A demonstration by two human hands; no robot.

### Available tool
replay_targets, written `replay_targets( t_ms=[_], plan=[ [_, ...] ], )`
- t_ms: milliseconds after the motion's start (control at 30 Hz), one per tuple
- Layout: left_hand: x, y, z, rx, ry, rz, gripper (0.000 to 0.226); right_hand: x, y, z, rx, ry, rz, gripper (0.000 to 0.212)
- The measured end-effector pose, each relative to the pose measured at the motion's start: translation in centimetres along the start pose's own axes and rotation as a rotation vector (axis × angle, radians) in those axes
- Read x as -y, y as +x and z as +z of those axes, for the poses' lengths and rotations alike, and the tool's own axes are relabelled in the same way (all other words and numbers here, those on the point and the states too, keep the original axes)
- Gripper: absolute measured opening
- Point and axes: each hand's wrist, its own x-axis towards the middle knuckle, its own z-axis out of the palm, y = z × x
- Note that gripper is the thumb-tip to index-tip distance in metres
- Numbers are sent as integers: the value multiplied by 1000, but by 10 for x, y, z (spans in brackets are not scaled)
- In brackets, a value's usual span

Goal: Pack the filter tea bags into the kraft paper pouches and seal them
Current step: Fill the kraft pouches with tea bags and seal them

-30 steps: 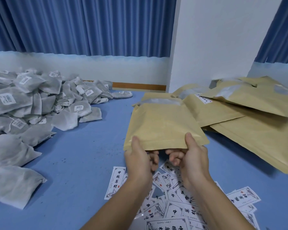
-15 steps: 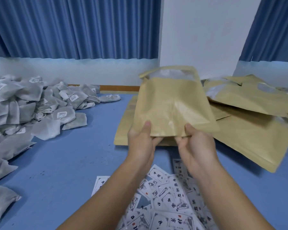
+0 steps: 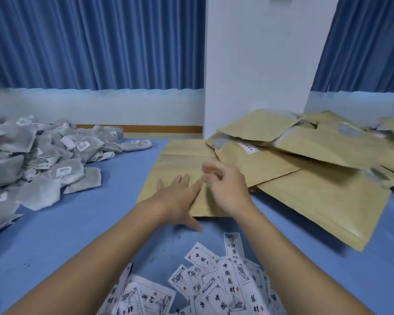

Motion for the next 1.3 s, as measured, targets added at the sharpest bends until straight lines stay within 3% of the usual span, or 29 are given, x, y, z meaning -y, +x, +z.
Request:
replay_targets(
  t_ms=[67,200,333,433,567,667,833,867,933,1000,1033,1067,1133,1167,1233,1300],
  plan=[
    [10,-9,3,-95,64,116,101,-9,-11,11,86,-221,-71,34],
    [24,-27,-6,-219,-65,306,50,-13,-16,15,192,-433,-159,18],
    [39,-39,-10,-155,-110,320,35,-4,-20,6,412,-381,-214,35],
    [50,-43,-13,-117,-192,337,30,-1,-27,1,549,-376,-227,25],
    [57,-46,-15,-234,-225,271,28,1,-28,1,424,-636,-357,23],
    [58,-50,-11,-348,-112,239,29,3,-29,-1,309,-799,-389,22],
    [55,-61,0,-452,57,127,30,7,-39,12,309,-811,-481,23],
    [54,-66,4,-545,53,158,28,7,-40,14,310,-822,-481,24],
    [48,-76,17,-885,-16,252,20,8,-40,16,251,-854,-476,25],
    [27,-87,38,-1191,-293,156,25,10,-38,13,183,-753,-447,24],
    [15,-93,47,-1234,-572,44,31,12,-38,11,186,-633,-413,21],
    [2,-98,52,-1178,-928,-69,38,16,-38,9,215,-494,-377,18],
    [-15,-101,58,-776,-1609,-198,53,25,-39,5,332,-300,-336,18],
    [-20,-102,60,-569,-1816,-196,61,30,-40,3,407,-262,-331,21],
    [-22,-102,63,-383,-1989,-149,70,36,-44,2,573,-260,-308,23],
    [-20,-103,62,-378,-2073,-134,70,37,-48,5,701,-278,-287,24]
  ],
)
